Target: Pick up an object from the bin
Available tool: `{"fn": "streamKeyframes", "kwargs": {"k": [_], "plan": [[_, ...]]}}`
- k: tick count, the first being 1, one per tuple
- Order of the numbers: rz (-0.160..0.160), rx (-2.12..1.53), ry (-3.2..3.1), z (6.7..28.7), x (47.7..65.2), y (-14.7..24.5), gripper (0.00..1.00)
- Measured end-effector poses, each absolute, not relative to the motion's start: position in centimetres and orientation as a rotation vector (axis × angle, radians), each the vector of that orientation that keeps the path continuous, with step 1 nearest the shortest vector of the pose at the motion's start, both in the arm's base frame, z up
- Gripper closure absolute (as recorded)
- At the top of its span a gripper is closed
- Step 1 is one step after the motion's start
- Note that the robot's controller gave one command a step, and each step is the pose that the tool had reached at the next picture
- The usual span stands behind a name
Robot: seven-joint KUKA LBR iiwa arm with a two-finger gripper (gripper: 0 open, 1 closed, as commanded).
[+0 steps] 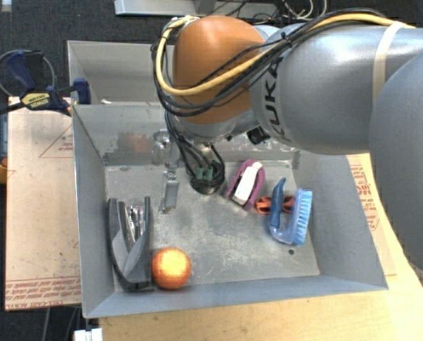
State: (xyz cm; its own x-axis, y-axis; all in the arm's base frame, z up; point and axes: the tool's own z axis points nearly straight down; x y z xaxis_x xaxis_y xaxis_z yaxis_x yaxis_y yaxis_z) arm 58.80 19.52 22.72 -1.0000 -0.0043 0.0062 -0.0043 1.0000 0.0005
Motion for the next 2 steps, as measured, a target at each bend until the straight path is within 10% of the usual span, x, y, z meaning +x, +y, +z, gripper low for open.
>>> {"fn": "streamKeyframes", "kwargs": {"k": [1,2], "plan": [[-0.003,0.001,-3.143,23.2,59.0,19.4,0.0],[-0.005,0.279,-3.133,10.8,51.3,19.4,0.0]]}}
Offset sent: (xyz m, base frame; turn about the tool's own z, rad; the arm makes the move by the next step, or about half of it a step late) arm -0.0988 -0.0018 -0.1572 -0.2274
